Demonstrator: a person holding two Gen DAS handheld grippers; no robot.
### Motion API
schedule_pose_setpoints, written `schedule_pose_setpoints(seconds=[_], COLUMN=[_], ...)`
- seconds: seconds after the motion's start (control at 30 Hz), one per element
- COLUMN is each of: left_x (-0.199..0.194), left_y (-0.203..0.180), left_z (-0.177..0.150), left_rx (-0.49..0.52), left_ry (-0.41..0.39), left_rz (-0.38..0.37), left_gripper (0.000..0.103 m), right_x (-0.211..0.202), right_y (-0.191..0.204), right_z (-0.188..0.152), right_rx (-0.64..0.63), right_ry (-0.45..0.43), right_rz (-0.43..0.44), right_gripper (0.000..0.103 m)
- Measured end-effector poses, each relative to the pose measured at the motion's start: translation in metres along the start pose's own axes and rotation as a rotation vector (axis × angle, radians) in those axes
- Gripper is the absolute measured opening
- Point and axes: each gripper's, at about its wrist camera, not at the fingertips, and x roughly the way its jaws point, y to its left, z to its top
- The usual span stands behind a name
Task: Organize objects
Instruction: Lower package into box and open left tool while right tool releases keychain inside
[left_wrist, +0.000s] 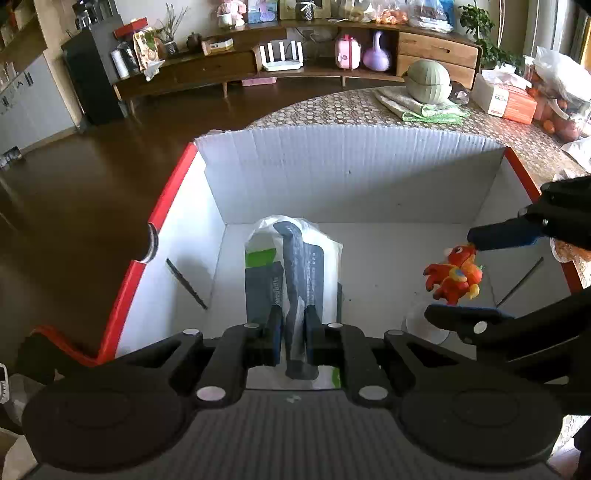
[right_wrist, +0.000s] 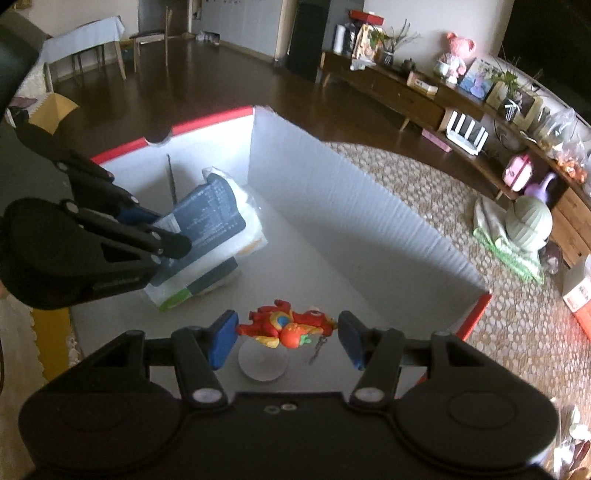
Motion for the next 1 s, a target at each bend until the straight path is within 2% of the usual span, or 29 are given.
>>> schedule_pose_setpoints(seconds=[0.23, 0.43, 0.7, 0.8, 0.9, 0.93, 0.97, 1.0], left_x=[0.006, 0.003, -0.016, -0.025, -0.038, -0.043, -0.048, -0.053], left_y=[-0.004, -0.007, -0.009, -0.009, -0.011, -0.012, -0.014, -0.016], left_z=[0.002, 0.002, 0.001, 0.002, 0.003, 0.002, 0.002, 0.001], left_rx=[0.028, 0.029, -0.007, -0.02, -0.035, -0.038, -0.037, -0.033], left_ry=[0.028, 0.036, -0.001, -0.017, -0.046, -0.058, -0.074, -0.086], left_rz=[0.004, 0.021, 0.042, 0.059, 0.05, 0.046, 0.045, 0.047], left_gripper=[0.012, 0.014, 0.015, 0.023, 0.046, 0.059, 0.064, 0.064], right_x=[0.003, -0.006, -0.033, -0.047, -0.065, -0.07, -0.077, -0.082], right_y=[0.0, -0.006, -0.016, -0.019, -0.023, -0.024, -0.026, -0.026], right_z=[-0.001, -0.003, -0.007, -0.01, -0.014, -0.017, -0.018, -0.019], right_rx=[-0.008, 0.004, 0.038, 0.05, 0.063, 0.069, 0.074, 0.076], right_ry=[0.017, -0.005, -0.061, -0.082, -0.111, -0.12, -0.128, -0.134], right_rz=[-0.004, 0.005, 0.024, 0.029, 0.042, 0.044, 0.048, 0.048], right_gripper=[0.062, 0.065, 0.074, 0.075, 0.079, 0.079, 0.079, 0.079])
